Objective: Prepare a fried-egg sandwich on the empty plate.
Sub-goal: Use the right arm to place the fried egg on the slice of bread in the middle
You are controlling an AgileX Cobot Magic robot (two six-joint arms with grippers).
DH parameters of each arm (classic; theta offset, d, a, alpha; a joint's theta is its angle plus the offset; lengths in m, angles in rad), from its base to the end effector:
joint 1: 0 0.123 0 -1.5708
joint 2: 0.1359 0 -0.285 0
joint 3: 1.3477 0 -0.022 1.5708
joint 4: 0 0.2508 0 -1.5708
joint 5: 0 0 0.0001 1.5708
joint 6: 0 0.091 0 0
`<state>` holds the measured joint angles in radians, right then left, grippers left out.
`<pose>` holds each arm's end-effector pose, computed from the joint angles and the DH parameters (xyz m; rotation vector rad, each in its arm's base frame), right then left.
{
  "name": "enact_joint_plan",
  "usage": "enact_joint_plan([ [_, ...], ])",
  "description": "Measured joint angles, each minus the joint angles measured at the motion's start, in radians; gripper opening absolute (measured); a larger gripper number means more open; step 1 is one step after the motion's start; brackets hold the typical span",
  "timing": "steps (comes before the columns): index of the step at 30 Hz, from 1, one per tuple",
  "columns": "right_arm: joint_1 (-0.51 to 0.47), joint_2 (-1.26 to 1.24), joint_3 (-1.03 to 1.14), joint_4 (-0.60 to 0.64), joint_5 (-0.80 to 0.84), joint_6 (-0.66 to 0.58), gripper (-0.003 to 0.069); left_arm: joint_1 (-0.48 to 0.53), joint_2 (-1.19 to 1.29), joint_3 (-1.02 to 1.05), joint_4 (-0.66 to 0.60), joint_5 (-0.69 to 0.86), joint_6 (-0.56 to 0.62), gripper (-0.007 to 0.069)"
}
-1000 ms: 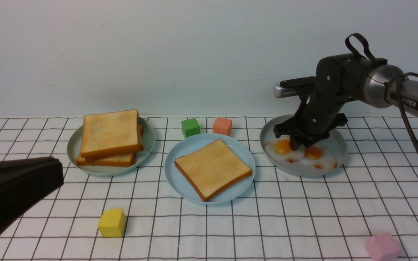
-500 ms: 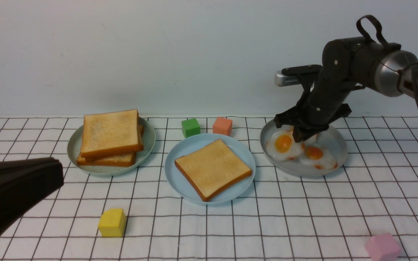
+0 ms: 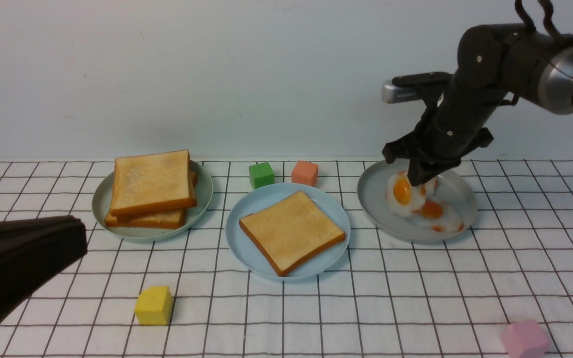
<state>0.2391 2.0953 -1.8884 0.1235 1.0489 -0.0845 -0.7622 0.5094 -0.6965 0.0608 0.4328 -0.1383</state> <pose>0.4466 0.1189 0.2568 -0.3879 2.7153 0.2069 0.0722 -0.0657 0.3691 0.5701 1.6717 -0.5977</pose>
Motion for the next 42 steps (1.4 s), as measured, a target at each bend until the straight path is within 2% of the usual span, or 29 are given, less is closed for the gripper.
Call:
enact_joint_plan([
  [3,0.000,-0.042,0.000,0.025,0.003,-0.006,0.0041,0.000,0.000,0.000,0.000,0.000,0.000,0.0006],
  [8,0.000,-0.132,0.000,0.166,0.032,-0.060,0.0041,0.000,0.000,0.000,0.001,0.000,0.000,0.0005],
  [9,0.000,-0.146,0.001,0.262,0.054,-0.098,0.0041,0.000,0.000,0.000,0.005,0.000,0.000,0.0005],
  [10,0.000,-0.146,0.001,0.262,0.055,-0.098,0.0041,0.000,0.000,0.000,0.006,0.000,0.000,0.0005],
  [11,0.000,-0.150,0.006,0.320,0.063,-0.120,0.0041,0.000,0.000,0.000,0.011,0.000,0.000,0.0005],
  [13,0.000,-0.146,0.040,0.487,0.080,-0.175,0.0041,0.000,0.000,0.000,0.029,0.000,0.000,0.0006],
  [18,0.023,-0.098,0.100,0.658,0.076,-0.238,0.0041,0.000,0.000,0.000,0.045,0.000,0.000,0.0006],
  [21,0.051,-0.062,0.109,0.697,0.050,-0.253,0.0041,0.000,0.000,0.000,0.046,0.000,0.000,0.0006],
  [24,0.098,-0.003,0.113,0.741,-0.042,-0.257,0.0041,0.000,0.000,0.000,0.048,0.000,0.000,0.0006],
  [29,0.109,0.056,0.113,0.771,-0.128,-0.257,0.0041,0.000,0.000,0.000,0.048,0.000,0.000,0.0006],
  [36,0.109,0.093,0.113,0.770,-0.140,-0.227,0.0041,0.000,0.000,0.000,0.048,0.000,0.000,0.0006],
  [42,0.109,0.100,0.113,0.711,-0.145,-0.204,0.0042,0.000,0.000,0.000,0.048,0.000,0.000,0.0006],
])
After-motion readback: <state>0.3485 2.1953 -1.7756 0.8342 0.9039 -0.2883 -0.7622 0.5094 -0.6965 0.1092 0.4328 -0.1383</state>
